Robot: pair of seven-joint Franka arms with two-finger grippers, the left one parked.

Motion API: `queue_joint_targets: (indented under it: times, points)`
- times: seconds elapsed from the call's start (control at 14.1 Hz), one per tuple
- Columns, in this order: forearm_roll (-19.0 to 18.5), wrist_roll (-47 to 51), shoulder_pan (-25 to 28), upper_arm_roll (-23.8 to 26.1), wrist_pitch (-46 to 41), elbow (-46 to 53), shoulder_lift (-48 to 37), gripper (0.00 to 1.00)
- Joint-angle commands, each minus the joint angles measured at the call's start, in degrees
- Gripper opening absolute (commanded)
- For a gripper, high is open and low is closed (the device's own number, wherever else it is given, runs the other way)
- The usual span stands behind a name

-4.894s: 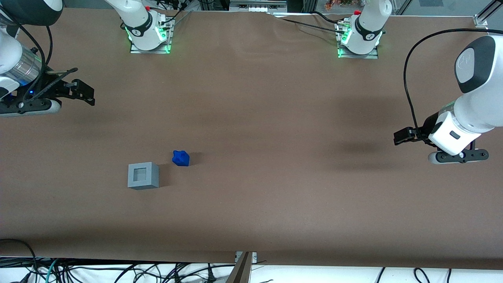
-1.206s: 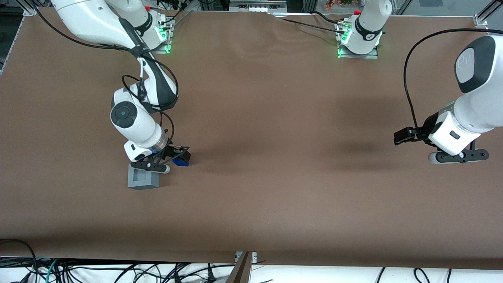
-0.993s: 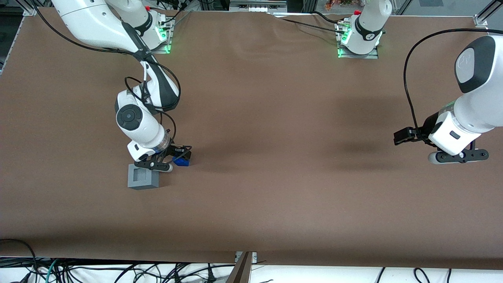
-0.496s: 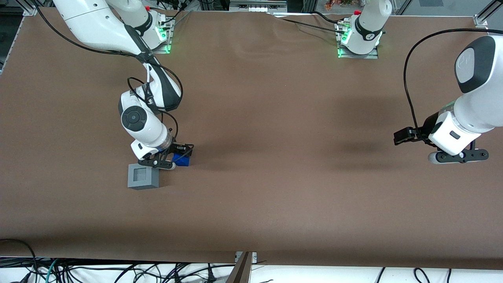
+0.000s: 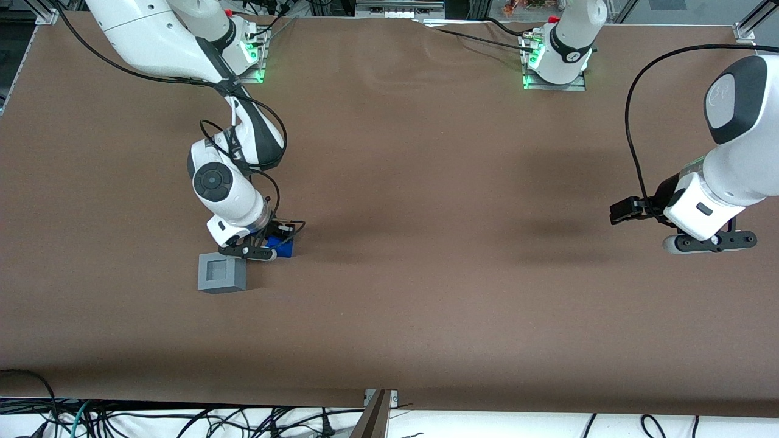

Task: Insert blue part into gray base with right arm
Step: 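Lower the right gripper and close it on the blue block, then lift the blue block and carry it over the gray base's hole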

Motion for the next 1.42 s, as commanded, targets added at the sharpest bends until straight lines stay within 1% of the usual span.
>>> queue_joint_targets:
  times: [0.0,0.21,0.43,0.57,0.78,1.06,1.35]
  points:
    - [-0.78,-0.33,-0.09,0.17,-1.12,-0.18,-2.09,0.0]
    - [-1.04,-2.25,-0.18,0.08,-10.33,1.4,-7.27,0.0]
    - [-0.95,-9.44,-2.27,-1.32,-16.77,5.0,-8.87,0.0]
    - [0.27,-15.68,-4.56,-3.6,-19.05,8.68,-8.87,0.0]
    - [3.26,-24.65,-7.99,-4.66,-19.68,12.12,-7.3,0.0]
    - [3.35,-27.05,-8.7,-4.66,-18.98,14.32,-4.05,0.0]
    - [2.74,-32.66,-8.61,-4.14,-22.66,14.5,-2.72,0.0]
